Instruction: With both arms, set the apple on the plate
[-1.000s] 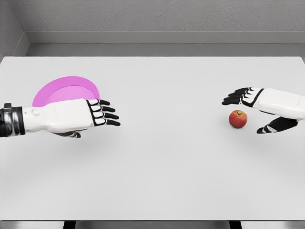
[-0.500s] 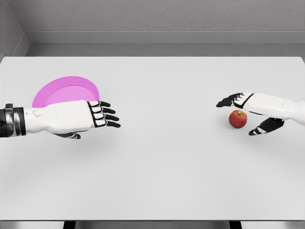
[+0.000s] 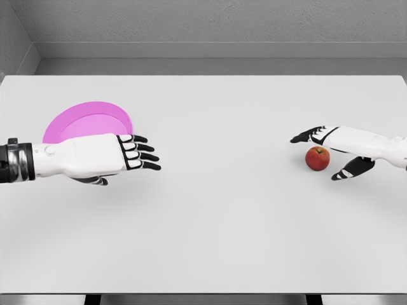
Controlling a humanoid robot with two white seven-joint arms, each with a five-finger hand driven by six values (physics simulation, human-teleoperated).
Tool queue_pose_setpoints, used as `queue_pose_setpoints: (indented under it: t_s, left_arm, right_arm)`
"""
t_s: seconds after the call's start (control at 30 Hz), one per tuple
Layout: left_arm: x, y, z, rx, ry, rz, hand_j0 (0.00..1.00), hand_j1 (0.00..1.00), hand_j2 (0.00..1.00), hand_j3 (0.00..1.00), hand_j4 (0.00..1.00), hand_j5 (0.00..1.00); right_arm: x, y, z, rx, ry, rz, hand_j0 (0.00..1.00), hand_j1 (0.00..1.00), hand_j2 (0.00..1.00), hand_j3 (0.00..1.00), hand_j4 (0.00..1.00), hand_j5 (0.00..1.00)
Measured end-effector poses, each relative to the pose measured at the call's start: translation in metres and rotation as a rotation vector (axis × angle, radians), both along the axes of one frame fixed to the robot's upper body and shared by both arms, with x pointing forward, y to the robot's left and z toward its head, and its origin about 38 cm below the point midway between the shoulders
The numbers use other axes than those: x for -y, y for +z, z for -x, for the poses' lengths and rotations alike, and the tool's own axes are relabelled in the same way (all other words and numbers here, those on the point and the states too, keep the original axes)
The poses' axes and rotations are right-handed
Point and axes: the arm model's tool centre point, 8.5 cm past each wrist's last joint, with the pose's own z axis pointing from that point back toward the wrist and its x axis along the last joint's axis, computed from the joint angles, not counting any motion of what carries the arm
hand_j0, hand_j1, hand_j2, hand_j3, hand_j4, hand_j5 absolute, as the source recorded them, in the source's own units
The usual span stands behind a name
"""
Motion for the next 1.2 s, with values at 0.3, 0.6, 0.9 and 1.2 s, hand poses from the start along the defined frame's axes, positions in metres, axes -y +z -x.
queue_pose_setpoints:
  t_s: [0.3,0.6,0.9,1.2]
  left_arm:
    - [0.0,0.0,0.0,0.0,0.0,0.0,1.0,1.0,1.0,1.0,1.0,1.0]
    - [0.0,0.0,0.0,-0.001,0.0,-0.001,1.0,1.0,1.0,1.0,1.0,1.0]
    - [0.0,-0.001,0.0,-0.003,0.0,-0.001,1.0,1.0,1.0,1.0,1.0,1.0]
    - [0.0,-0.001,0.0,-0.002,-0.001,-0.001,1.0,1.0,1.0,1.0,1.0,1.0]
  right_arm:
    - [0.001,-0.013,-0.011,-0.007,-0.031,0.015,1.0,1.0,1.0,1.0,1.0,1.0]
    - [0.008,-0.025,-0.015,-0.03,-0.068,0.027,1.0,1.0,1.0,1.0,1.0,1.0]
    - [0.007,-0.026,-0.018,-0.023,-0.067,0.047,1.0,1.0,1.0,1.0,1.0,1.0]
    - [0.007,-0.026,-0.019,-0.022,-0.068,0.053,0.9,0.9,0.9,0.9,0.9,0.9]
